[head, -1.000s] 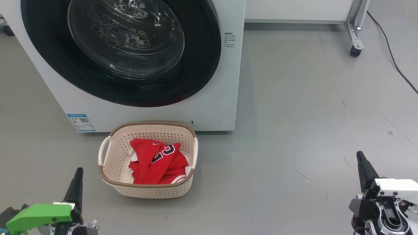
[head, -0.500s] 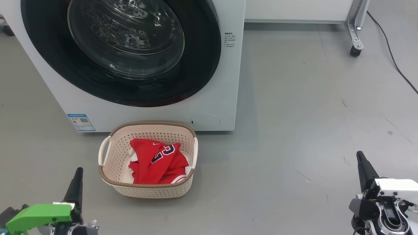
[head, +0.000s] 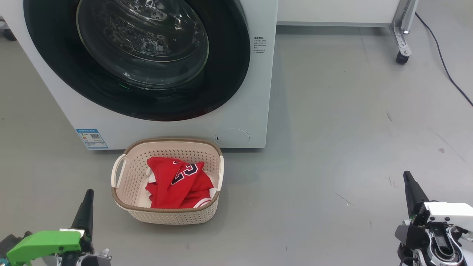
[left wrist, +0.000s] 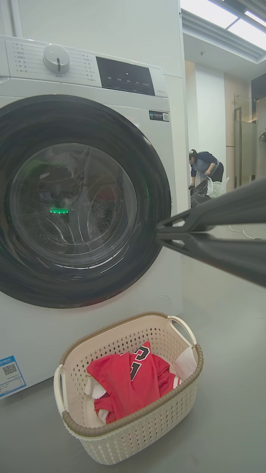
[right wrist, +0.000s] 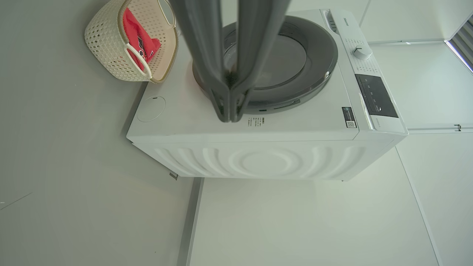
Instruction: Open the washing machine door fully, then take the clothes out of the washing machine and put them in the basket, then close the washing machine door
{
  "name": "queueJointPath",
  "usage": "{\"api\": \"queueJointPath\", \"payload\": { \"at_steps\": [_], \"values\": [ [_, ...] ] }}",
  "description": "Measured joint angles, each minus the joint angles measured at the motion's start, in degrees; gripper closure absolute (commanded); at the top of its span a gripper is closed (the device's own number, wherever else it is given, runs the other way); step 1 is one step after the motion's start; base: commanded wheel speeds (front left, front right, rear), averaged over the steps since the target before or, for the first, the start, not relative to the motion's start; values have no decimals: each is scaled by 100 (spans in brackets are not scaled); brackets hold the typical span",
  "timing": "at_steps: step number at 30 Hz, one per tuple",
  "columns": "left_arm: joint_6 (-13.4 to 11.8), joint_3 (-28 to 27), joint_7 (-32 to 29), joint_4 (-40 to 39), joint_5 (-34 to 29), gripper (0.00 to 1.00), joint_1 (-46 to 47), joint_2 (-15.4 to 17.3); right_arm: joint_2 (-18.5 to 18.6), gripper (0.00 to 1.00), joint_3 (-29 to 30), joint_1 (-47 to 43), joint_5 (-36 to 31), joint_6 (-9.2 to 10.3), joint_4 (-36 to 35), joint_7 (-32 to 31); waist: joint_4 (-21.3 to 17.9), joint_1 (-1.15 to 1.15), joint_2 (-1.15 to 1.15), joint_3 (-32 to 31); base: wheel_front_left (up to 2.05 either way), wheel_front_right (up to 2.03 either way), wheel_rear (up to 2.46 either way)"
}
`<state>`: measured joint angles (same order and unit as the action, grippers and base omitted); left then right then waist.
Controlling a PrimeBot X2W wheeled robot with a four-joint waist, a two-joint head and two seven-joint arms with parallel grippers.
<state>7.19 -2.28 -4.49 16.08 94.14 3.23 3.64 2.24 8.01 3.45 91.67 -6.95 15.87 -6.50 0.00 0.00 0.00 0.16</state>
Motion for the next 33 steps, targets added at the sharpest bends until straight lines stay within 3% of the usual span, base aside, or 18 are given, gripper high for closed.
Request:
{"api": "queueJointPath", "payload": {
  "at_steps": [33],
  "values": [
    [0, -14, -1, -19, -1, 100, 1, -29, 0, 100, -1, 0, 1, 0, -1, 0, 0, 0, 0, 1, 0, 0, 0]
  ]
}}
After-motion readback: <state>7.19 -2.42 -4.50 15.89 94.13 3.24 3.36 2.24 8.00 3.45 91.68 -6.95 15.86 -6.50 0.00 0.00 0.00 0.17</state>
